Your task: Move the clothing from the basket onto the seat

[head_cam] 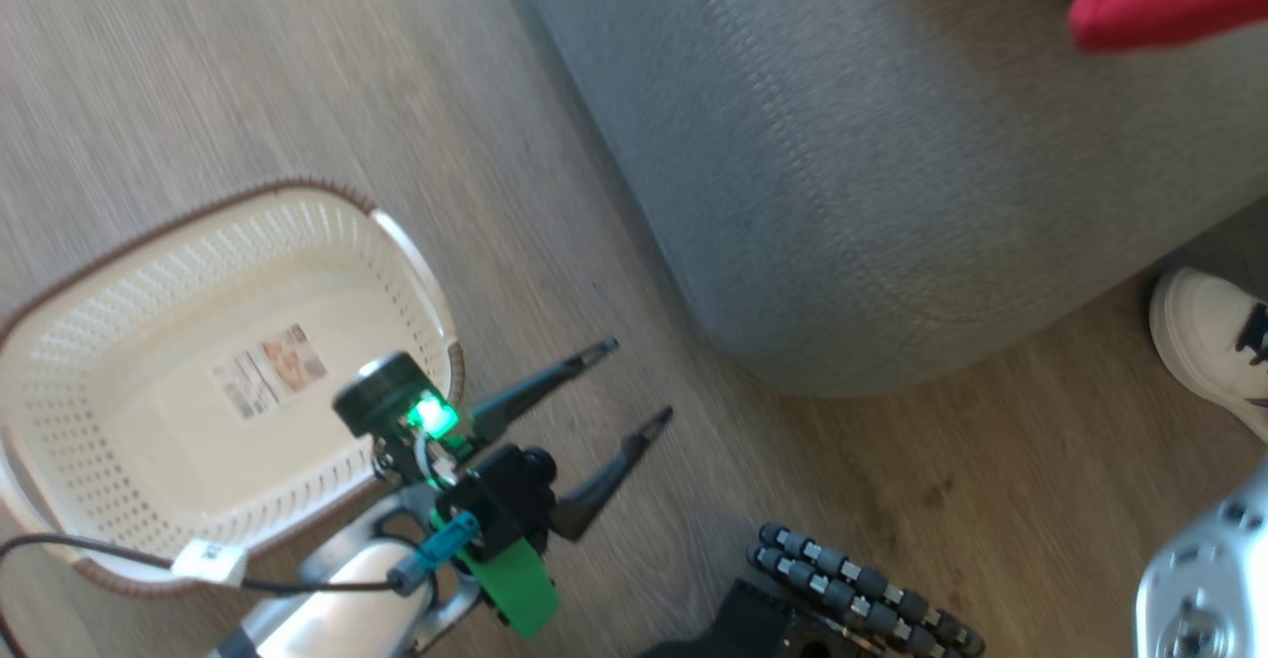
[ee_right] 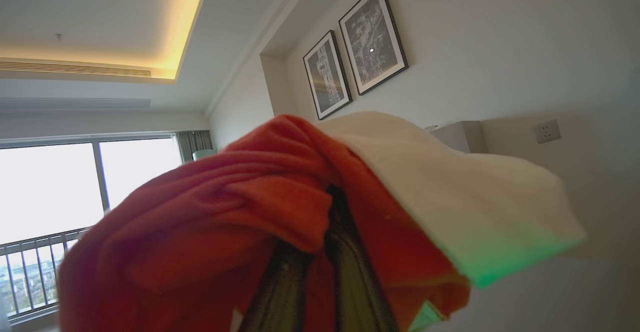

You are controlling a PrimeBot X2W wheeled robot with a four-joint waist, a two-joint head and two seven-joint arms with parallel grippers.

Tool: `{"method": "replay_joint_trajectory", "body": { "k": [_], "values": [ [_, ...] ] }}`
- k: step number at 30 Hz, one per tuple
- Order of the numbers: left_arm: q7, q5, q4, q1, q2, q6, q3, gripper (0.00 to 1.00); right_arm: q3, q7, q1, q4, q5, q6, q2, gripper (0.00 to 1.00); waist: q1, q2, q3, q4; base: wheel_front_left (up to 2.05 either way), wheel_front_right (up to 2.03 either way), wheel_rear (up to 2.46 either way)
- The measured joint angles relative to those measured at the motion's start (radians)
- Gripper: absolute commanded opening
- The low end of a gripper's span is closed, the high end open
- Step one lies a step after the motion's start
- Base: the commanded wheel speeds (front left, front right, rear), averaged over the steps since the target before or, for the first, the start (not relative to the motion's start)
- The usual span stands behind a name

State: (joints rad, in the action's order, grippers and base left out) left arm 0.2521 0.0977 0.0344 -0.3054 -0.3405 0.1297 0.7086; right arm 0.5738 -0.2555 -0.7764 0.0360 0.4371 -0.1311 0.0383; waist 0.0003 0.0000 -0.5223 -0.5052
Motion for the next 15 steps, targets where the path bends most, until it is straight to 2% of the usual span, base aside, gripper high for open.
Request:
{"method": "replay_joint_trajectory", "body": {
  "k": [4, 8, 13, 15],
  "values": [
    [0.0, -0.001, -0.015, -0.025, -0.016, 0.0, 0.0, 1.0, 0.05, 0.0, -0.152, 0.058, -0.064, 0.0, -0.001, 0.0, 0.0, 0.0, -0.067, 0.02, 0.0, 0.0, 0.0],
    [0.0, -0.001, -0.021, -0.025, -0.023, 0.0, -0.001, 1.0, 0.085, -0.001, -0.233, 0.088, -0.137, 0.0, -0.001, 0.0, -0.0003, 0.0, -0.095, 0.04, 0.0, 0.0, 0.0],
    [0.0, -0.001, -0.031, -0.035, -0.036, 0.0, -0.005, 1.0, 0.212, -0.001, -0.353, 0.248, -0.184, 0.0, -0.001, 0.0, -0.0003, 0.0, -0.137, 0.086, 0.0, 0.0, 0.0],
    [0.0, -0.001, -0.037, -0.052, -0.035, 0.0, -0.014, 1.0, 0.249, -0.001, -0.369, 0.281, -0.244, 0.0, -0.001, 0.0, -0.0002, 0.0, -0.155, 0.105, 0.0, 0.0, 0.0]
  ]
}}
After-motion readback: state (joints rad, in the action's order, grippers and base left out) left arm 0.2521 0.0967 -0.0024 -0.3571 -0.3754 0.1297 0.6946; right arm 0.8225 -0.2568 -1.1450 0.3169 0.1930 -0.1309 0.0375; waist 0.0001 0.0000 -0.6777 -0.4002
